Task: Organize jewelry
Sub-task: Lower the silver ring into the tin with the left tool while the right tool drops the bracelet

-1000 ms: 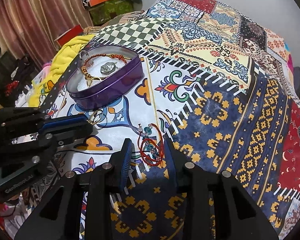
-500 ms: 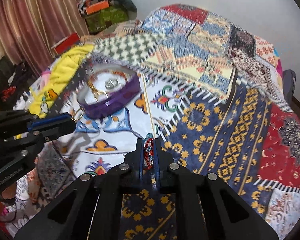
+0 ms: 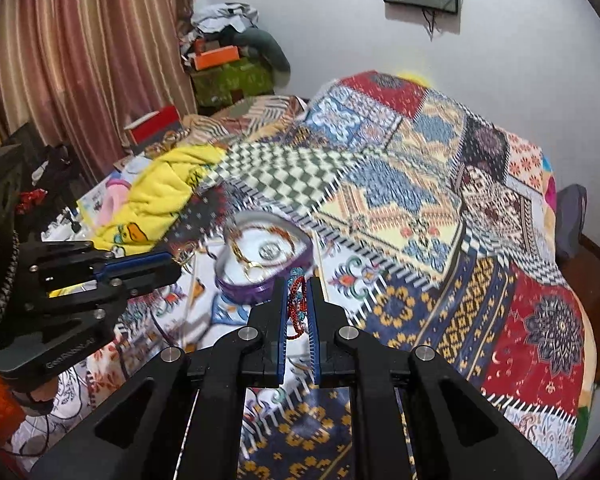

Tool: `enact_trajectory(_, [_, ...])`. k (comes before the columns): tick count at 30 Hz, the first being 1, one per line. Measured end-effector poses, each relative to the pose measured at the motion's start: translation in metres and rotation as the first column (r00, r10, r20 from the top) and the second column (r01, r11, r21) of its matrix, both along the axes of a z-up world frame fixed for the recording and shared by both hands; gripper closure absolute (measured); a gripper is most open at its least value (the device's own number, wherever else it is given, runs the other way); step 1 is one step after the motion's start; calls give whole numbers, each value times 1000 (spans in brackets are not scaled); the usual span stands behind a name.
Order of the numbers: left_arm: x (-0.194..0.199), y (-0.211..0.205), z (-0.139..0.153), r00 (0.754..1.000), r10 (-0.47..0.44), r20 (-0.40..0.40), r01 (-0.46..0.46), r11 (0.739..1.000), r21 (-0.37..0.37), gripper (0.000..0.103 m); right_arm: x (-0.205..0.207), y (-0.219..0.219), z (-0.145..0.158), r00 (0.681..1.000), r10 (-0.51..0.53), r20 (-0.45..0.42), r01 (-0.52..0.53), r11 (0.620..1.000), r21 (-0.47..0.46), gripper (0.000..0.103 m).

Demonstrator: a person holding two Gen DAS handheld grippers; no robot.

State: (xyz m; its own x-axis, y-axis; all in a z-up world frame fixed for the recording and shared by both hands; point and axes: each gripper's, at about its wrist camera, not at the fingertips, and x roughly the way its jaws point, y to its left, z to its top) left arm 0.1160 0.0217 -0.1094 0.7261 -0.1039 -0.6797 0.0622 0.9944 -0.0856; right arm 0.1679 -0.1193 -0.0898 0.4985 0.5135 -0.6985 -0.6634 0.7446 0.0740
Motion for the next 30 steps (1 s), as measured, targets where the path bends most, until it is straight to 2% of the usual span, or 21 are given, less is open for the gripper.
enact_trajectory(8, [8, 18, 14, 998, 31, 52, -31, 999, 15, 98, 6, 6, 17, 999, 5, 45, -7, 999, 40, 95])
enact_trajectory(15, [22, 34, 14, 996, 46, 73, -47, 999, 15, 98, 23, 9, 24, 999, -4, 53, 0, 997, 78, 95])
enact_trajectory(22, [39, 41, 6, 997, 36, 65, -36, 999, 0, 98, 37, 26, 17, 999, 17, 33, -20, 995, 96, 95])
enact_trajectory(30, [54, 38, -15, 1000, 9, 21, -8, 999, -31, 98, 49, 52, 2, 998, 66, -7, -65, 993, 97, 95])
